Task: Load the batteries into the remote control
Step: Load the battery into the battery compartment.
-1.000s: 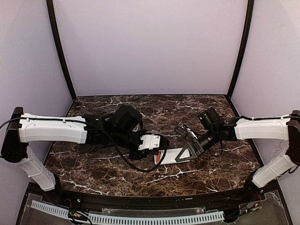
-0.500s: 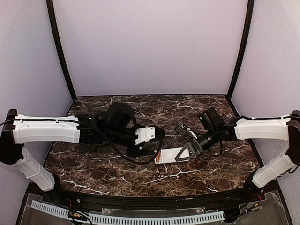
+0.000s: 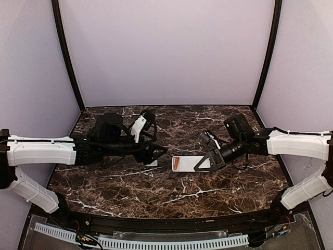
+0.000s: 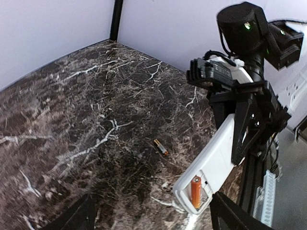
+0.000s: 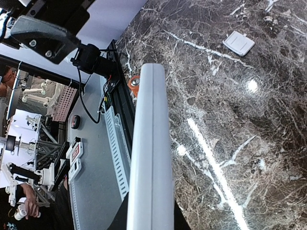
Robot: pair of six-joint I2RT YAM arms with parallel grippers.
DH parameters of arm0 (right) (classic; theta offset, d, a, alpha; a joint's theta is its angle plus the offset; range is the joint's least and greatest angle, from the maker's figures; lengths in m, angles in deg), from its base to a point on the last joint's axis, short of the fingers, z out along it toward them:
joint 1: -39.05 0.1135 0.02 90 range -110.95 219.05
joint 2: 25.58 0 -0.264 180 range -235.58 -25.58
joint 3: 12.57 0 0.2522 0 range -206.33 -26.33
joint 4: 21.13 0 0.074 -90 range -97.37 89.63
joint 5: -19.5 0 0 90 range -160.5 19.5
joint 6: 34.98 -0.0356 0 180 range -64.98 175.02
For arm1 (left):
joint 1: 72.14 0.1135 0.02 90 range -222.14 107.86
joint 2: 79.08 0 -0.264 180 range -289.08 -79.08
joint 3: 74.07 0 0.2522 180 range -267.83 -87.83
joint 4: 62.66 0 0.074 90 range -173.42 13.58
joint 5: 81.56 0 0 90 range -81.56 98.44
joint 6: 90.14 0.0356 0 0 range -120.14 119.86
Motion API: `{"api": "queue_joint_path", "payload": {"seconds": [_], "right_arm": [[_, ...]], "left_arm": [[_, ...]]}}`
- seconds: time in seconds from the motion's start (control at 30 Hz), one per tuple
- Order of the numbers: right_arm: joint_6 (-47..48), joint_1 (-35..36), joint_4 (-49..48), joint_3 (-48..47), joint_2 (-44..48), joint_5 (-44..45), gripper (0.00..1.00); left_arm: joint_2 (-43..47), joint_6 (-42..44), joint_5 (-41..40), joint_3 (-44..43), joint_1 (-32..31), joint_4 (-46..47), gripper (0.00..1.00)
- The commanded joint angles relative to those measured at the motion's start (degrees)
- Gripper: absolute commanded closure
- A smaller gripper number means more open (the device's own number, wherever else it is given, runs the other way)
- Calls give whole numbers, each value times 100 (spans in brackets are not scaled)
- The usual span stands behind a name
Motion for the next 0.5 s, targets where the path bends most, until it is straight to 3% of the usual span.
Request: {"api": "queue_joint_path", "payload": {"seconds": [0.0, 0.17, 0.3, 0.47], "right_arm": [[-99, 38, -499, -59, 235, 205, 100], [-260, 33, -724, -82, 297, 417, 100], [-423, 27, -936, -76, 339, 607, 100], [-726, 20, -1190, -86, 228, 662, 100]], "left_arm": [[-41, -2071, 130, 452, 34, 1470, 12], [8, -3319, -214, 853, 32, 2152, 2], [-99, -4392, -482, 1206, 11, 2780, 1], [-355, -4953, -917, 1267, -294, 3231, 1]]}}
